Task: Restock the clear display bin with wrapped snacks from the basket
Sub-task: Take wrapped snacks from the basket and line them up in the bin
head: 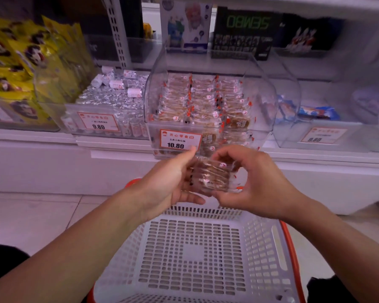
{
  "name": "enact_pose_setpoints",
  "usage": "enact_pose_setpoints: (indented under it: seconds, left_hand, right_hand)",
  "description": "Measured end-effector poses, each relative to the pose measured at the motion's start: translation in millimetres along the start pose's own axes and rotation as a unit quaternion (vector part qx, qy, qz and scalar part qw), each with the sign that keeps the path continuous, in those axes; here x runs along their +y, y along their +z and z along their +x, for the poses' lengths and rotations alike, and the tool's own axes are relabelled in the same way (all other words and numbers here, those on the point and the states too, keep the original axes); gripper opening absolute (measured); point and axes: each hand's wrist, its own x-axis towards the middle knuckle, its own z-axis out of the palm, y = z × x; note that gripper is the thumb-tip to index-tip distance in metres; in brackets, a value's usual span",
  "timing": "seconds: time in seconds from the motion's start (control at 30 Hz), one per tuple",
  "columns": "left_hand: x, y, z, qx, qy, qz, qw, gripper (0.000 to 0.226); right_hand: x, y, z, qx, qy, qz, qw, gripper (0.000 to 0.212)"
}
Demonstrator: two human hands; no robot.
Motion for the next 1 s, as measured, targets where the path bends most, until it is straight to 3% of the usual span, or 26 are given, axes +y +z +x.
enact_pose_setpoints:
  seconds: [0.1,0.17,0.27,0.3,0.37,0.43,0.5,0.57,0.7,1.0]
  left_hand:
    - [3,13,-1,-0.044,0.046,0.023,0.998,0.065]
    - [12,16,-6,-0.079,0.080,0.057,0.992,0.059]
    - [30,8,-5,-0.002,0.217,0.136,0.967,0.048]
    - [35,2,-3,0.059,0.294,0.207,0.931,0.040]
    - [44,-12,1,0.161,0.414,0.397,0.803,0.026]
    - [49,-22,8,0.195,0.435,0.547,0.688,0.026]
    - [49,-27,17,0.195,0.431,0.612,0.633,0.025]
    - [48,-27,20,0.192,0.426,0.627,0.623,0.020]
    - [49,-35,21,0.190,0.411,0.603,0.657,0.015]
    - [48,-33,18,0.184,0.384,0.625,0.655,0.018]
  right_hand:
    - [-8,-15,4,-0.018,-0.034,-0.118,0.992,0.046]
    - [-11,-28,5,-0.010,-0.030,-0.134,0.991,0.043]
    - [-12,-59,17,0.047,0.030,-0.079,0.995,0.040]
    - [-11,-73,25,0.061,0.056,-0.067,0.994,0.040]
    - [-8,-99,50,0.046,0.084,-0.110,0.989,0.042]
    - [-4,-113,80,-0.014,0.089,-0.215,0.973,0.044]
    - [2,-114,110,-0.103,0.085,-0.325,0.936,0.043]
    - [9,-108,130,-0.200,0.102,-0.373,0.901,0.041]
    - [24,-95,145,-0.327,0.141,-0.336,0.872,0.036]
    - [32,-84,151,-0.348,0.158,-0.323,0.866,0.058]
